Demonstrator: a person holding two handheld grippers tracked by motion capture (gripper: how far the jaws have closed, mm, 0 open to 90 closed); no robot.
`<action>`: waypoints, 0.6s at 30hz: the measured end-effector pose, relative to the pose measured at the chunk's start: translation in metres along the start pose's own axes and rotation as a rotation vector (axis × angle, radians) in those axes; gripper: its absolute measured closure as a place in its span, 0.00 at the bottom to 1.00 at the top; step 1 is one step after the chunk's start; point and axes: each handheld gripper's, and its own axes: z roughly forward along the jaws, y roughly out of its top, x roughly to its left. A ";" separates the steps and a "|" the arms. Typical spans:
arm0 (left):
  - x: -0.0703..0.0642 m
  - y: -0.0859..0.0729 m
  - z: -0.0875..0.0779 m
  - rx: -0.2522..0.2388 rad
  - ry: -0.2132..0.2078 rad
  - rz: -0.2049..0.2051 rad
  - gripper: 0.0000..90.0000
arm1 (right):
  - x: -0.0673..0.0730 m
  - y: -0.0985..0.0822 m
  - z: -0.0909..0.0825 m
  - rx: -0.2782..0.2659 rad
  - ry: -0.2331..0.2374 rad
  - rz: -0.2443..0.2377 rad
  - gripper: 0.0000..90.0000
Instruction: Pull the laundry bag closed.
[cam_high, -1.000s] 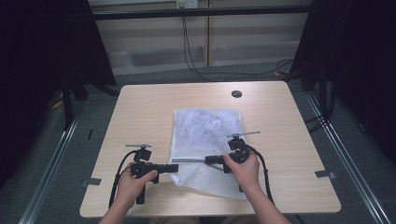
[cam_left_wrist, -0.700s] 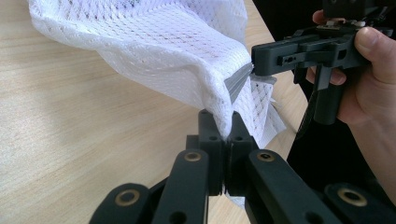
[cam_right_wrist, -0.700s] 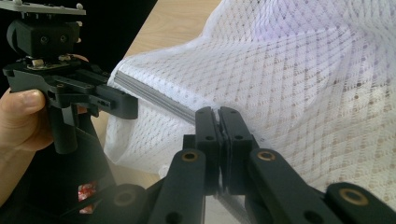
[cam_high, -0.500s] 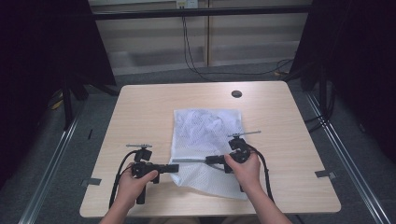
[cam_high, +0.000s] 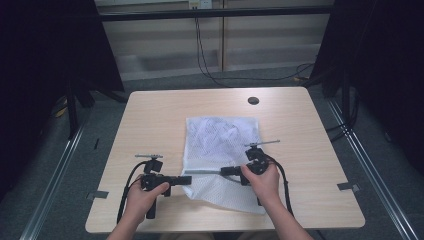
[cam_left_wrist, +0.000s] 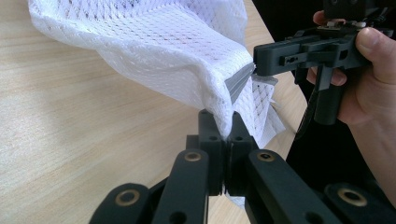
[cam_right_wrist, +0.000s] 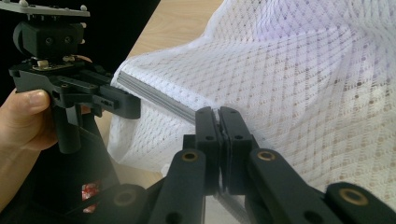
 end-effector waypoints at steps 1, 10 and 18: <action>0.000 0.000 0.000 0.002 -0.001 0.000 0.98 | 0.000 0.000 0.000 0.000 0.001 -0.001 0.97; 0.002 0.001 -0.002 -0.001 0.010 0.007 0.98 | -0.002 -0.001 -0.003 0.001 -0.016 -0.006 0.97; 0.003 0.001 -0.002 0.005 0.005 0.007 0.98 | -0.008 -0.002 -0.011 -0.007 -0.026 0.007 0.97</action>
